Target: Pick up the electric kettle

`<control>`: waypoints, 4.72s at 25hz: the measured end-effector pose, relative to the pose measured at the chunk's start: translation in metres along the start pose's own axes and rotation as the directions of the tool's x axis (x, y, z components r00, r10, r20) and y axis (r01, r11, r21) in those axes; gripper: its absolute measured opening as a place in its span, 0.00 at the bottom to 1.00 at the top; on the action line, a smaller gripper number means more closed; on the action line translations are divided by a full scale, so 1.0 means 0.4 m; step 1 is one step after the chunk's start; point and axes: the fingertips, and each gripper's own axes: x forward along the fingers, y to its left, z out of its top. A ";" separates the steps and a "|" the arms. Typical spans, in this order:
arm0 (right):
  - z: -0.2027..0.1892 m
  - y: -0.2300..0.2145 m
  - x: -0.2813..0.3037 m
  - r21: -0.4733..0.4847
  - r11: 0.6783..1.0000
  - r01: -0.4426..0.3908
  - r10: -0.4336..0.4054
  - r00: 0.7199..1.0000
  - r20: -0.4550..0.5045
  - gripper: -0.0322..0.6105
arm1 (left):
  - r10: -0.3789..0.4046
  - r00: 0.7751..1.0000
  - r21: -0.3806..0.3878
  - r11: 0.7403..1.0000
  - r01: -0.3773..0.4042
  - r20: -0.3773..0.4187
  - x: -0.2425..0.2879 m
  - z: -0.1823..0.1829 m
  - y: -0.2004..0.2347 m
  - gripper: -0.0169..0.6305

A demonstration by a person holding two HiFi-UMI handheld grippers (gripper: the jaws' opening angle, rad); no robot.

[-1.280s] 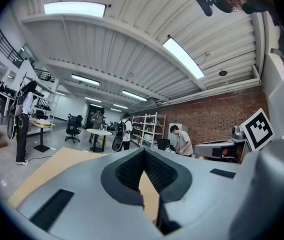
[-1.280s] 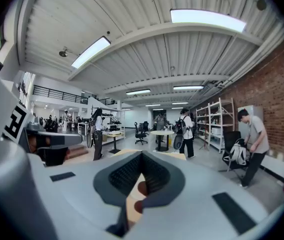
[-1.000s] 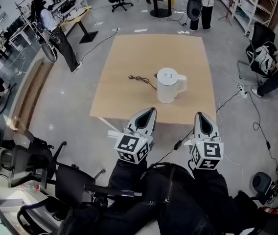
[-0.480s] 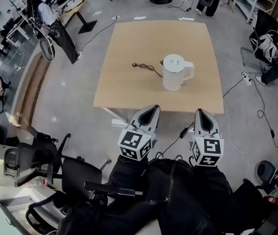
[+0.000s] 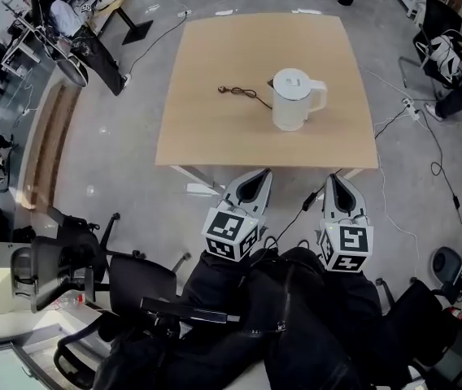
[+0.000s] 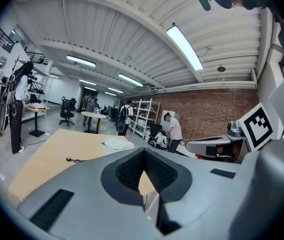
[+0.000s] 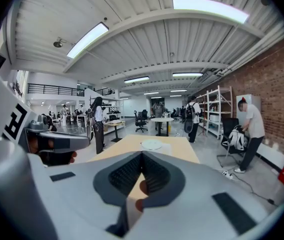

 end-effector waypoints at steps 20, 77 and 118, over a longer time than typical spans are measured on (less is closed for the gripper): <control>0.053 -0.111 0.188 0.049 0.999 -0.020 0.019 1.000 0.020 0.06 | 0.079 0.997 -0.028 0.997 -0.078 0.000 0.148 0.033 0.106 0.02; -0.028 -0.337 0.677 -0.001 0.991 -0.131 0.128 0.972 -0.195 0.06 | 0.226 0.971 -0.055 0.971 -0.231 -0.084 0.565 0.017 0.423 0.02; -0.217 -0.397 0.872 -0.030 0.992 -0.126 0.103 0.907 -0.409 0.28 | 0.281 0.954 -0.085 0.953 -0.290 -0.104 0.619 0.010 0.563 0.02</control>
